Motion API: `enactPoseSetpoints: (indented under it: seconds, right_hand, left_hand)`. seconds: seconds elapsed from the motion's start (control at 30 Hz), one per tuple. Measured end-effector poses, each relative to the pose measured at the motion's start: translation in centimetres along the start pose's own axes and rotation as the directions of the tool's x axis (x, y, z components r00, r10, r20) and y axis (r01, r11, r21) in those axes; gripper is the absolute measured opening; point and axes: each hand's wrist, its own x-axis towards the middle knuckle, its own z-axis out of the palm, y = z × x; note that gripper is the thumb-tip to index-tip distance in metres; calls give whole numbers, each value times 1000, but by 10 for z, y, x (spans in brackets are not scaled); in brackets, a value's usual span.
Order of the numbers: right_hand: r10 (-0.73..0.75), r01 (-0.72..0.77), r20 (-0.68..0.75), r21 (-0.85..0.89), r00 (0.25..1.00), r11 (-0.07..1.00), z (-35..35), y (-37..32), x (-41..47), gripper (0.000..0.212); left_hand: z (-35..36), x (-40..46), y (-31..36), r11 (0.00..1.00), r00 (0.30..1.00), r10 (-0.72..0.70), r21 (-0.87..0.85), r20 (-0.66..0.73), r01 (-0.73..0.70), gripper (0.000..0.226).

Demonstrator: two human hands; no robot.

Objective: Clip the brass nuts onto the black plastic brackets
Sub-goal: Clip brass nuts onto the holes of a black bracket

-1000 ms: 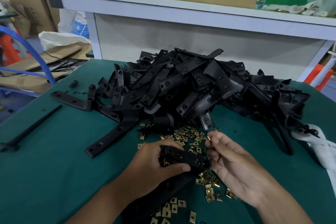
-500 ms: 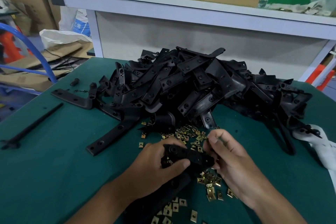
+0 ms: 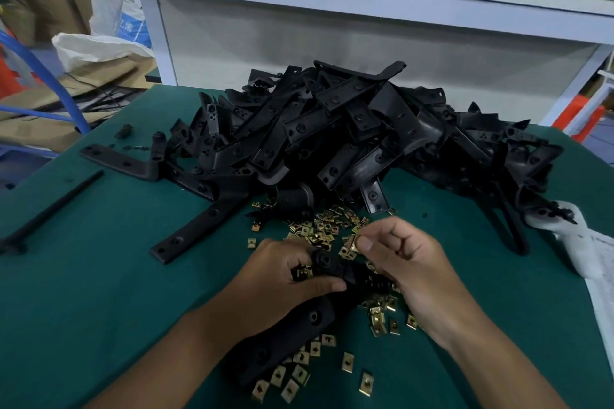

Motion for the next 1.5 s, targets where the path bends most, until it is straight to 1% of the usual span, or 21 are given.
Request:
enactPoseSetpoints:
  seconds: [0.1,0.27,0.43,0.5,0.63,0.73,0.83,0.93,1.1,1.2,1.3,1.37,1.43,1.5]
  right_hand:
    - [6,-6,11,-15,1000,1000,2,1,-1,9]
    - [14,-14,11,-42,1000,999,4,1,-2,10]
    - [60,-59,34,-44,998,997,6,2,-2,11]
    - [83,-82,54,-15,995,996,6,1,-2,9]
    - [136,-142,82,70,987,987,8,2,-3,14]
    - [152,-158,59,112,987,981,10,3,-3,12]
    - [171,-175,43,144,984,974,12,2,-3,15]
    - [164,-166,24,175,986,970,12,2,-3,14]
    - [160,-168,67,138,985,976,13,0,-3,13]
    - [131,-137,61,109,989,984,13,1,-2,16]
    - [97,-102,57,83,994,991,11,1,-1,16]
    - [72,-75,51,76,996,994,10,2,-1,21]
    - [41,-44,44,71,998,997,10,3,-1,24]
    - [0,-1,38,37,999,999,10,3,-1,22]
  left_hand:
    - [0,0,1,1000,1000,27,6,2,-27,21]
    - [0,0,3,998,999,39,40,8,-39,7]
    - [0,0,3,1000,1000,27,3,5,-27,14]
    - [1,0,2,1000,1000,25,2,-2,-25,16]
    - [0,0,3,999,999,36,-28,-9,-36,18]
    - [-1,-1,5,997,999,47,-58,-4,-47,12]
    - [-1,-1,5,998,999,44,-53,-13,-44,14]
    - [0,0,3,998,999,47,-40,-15,-48,16]
    - [-1,0,2,998,1000,29,-48,-11,-29,19]
    - [-1,0,3,998,999,37,-45,-12,-38,12]
    - [-1,0,4,998,1000,10,-70,-5,-11,15]
    - [-1,1,5,997,1000,22,-68,-13,-23,17]
    - [-2,1,6,997,999,21,-68,-32,-23,25]
    - [-3,1,5,997,999,-16,-82,-39,13,36]
